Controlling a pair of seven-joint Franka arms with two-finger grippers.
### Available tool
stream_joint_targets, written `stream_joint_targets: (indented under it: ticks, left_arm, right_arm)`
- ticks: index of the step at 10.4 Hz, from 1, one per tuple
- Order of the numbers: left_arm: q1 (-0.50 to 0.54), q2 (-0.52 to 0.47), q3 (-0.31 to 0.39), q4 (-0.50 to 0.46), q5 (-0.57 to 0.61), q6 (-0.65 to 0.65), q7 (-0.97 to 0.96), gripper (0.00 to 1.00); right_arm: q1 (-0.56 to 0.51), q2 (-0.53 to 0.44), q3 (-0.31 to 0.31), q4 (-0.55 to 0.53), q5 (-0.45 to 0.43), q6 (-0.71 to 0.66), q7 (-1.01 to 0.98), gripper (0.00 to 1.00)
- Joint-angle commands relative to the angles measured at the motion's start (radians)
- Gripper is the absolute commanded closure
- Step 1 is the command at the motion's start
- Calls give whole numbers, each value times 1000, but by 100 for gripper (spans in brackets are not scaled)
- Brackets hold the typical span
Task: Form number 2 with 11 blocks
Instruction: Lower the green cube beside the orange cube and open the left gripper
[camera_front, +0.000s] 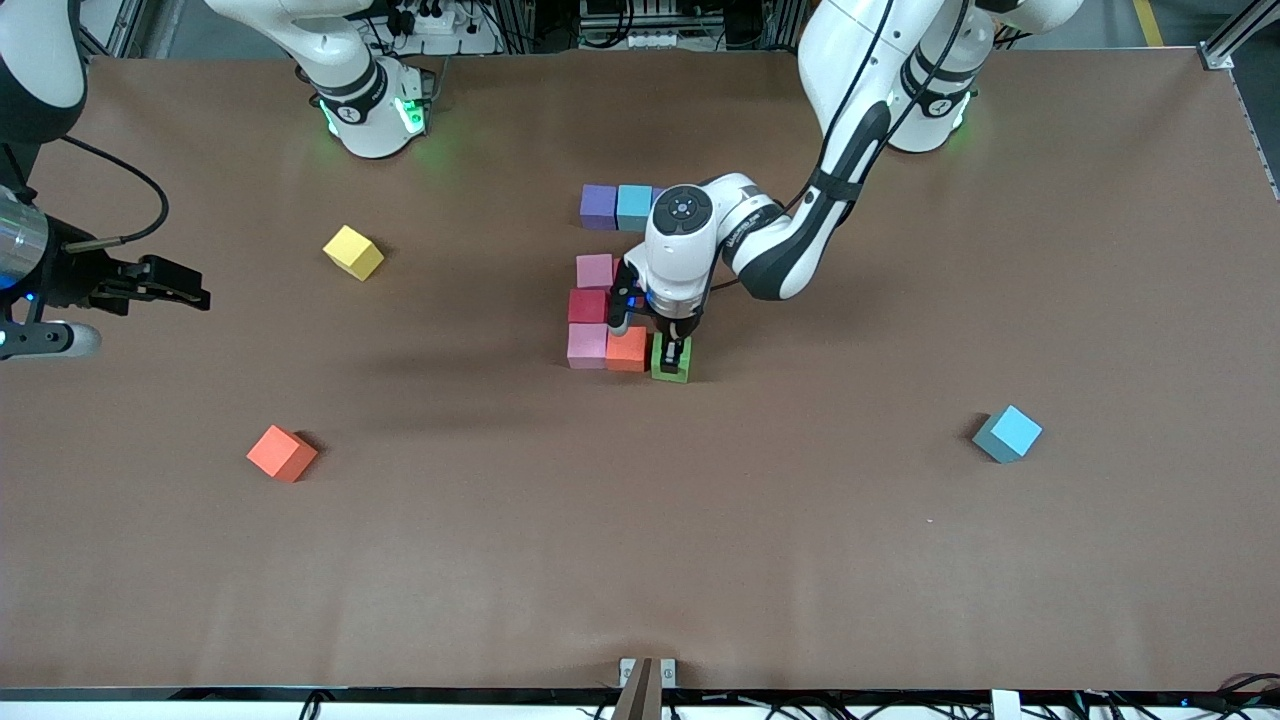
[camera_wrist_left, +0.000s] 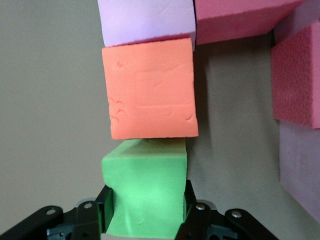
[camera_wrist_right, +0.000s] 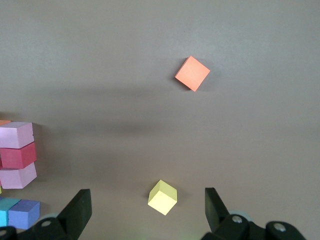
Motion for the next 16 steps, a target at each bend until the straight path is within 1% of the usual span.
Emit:
stream_joint_targets:
  ticks: [1, 6, 7, 8, 13, 15, 16]
  left_arm:
    - [-11, 7, 1, 2, 13, 14, -29, 100]
    - [-33, 9, 1, 4, 12, 14, -71, 100]
    - [-33, 11, 1, 4, 15, 14, -86, 60]
    - [-33, 18, 1, 4, 22, 14, -76, 1]
    - [-25, 0, 1, 1, 25, 8, -71, 0]
    - [-25, -38, -5, 1, 24, -57, -71, 0]
    - [-19, -55, -23, 1, 21, -80, -71, 0]
  right_arm:
    - [-12, -5, 10, -6, -11, -6, 14, 0]
    - [-12, -5, 9, -6, -11, -6, 14, 0]
    - [-12, -5, 9, -7, -11, -7, 12, 0]
    - [-12, -5, 9, -7, -11, -6, 14, 0]
    - [-14, -5, 9, -7, -11, -6, 14, 0]
    - [-14, -5, 9, -7, -11, -7, 14, 0]
    - [-15, -4, 9, -7, -11, -6, 12, 0]
